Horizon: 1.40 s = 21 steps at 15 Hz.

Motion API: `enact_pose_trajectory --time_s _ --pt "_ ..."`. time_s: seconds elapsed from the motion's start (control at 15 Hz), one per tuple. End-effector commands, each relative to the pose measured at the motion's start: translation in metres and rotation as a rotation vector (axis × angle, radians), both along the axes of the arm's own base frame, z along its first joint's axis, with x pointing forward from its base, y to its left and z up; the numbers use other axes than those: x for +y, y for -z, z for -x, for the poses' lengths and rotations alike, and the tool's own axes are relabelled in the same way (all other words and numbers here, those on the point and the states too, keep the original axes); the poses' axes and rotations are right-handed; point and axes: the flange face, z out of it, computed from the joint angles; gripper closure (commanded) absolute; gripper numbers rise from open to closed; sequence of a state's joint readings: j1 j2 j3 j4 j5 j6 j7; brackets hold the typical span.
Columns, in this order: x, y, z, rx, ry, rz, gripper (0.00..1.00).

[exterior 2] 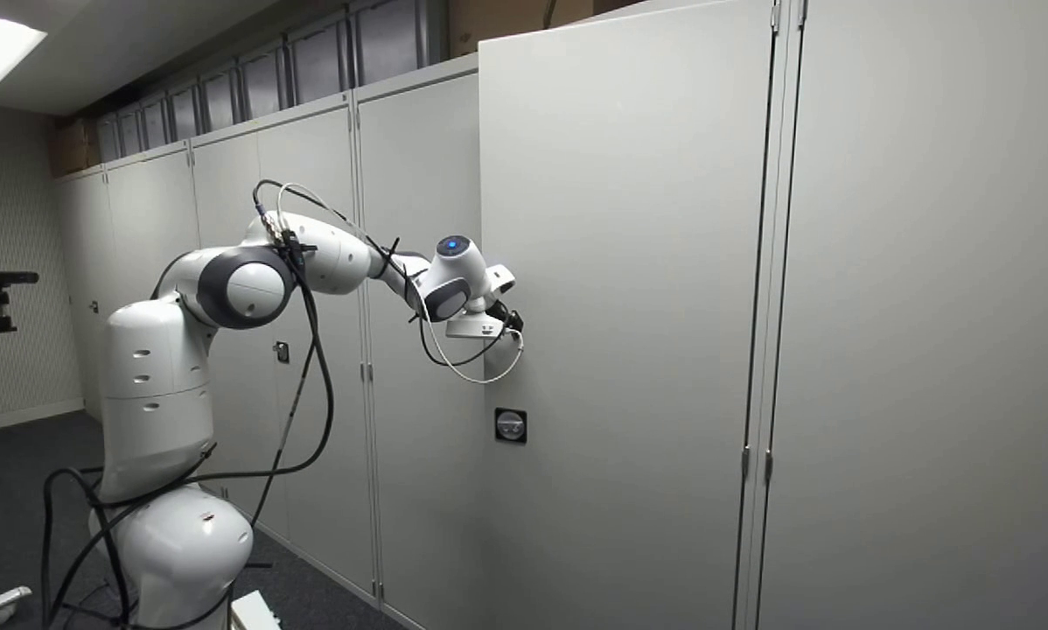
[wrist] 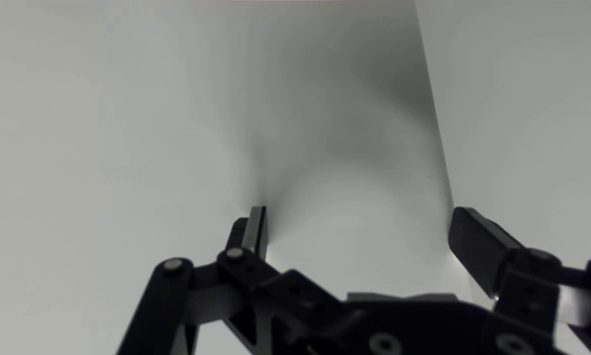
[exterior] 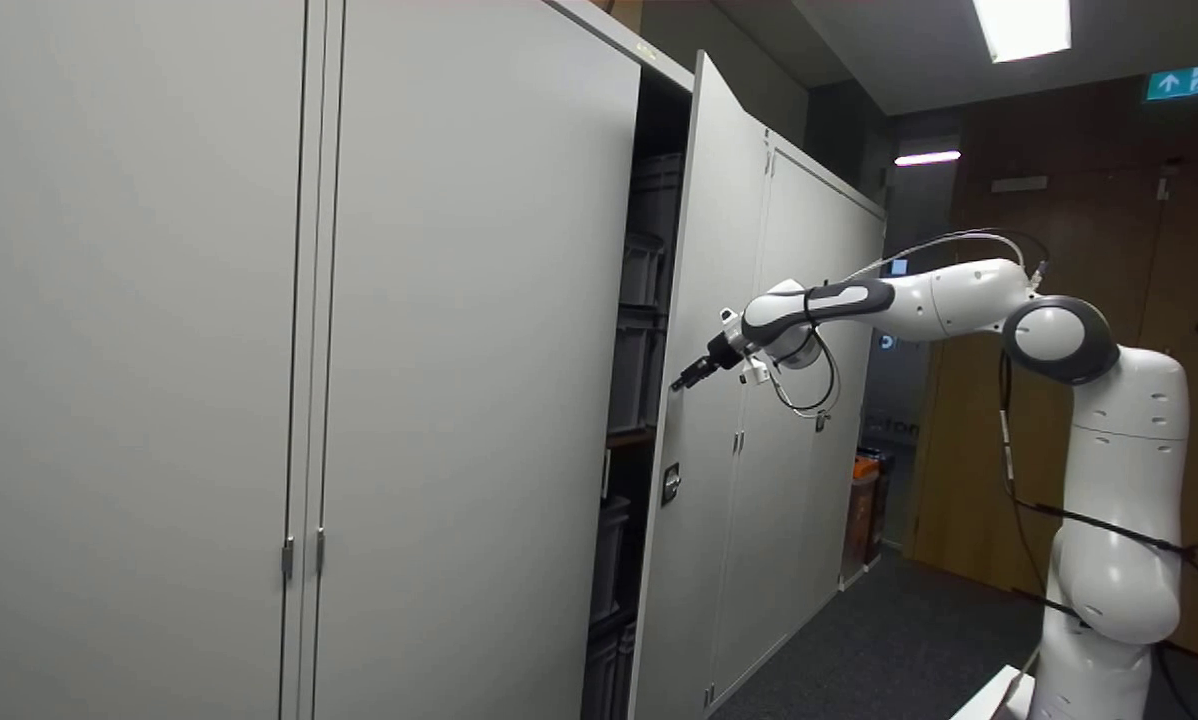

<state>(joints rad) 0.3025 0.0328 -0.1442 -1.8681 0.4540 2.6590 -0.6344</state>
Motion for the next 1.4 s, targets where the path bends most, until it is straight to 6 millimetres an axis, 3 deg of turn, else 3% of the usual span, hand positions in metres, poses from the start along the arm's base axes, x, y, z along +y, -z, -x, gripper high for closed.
enact_pose_trajectory --time_s 0.0,1.33 --pt "0.004 -0.006 -0.012 -0.016 0.022 -0.014 0.00" --pt "0.011 -0.006 -0.048 0.012 0.126 -0.028 0.00"
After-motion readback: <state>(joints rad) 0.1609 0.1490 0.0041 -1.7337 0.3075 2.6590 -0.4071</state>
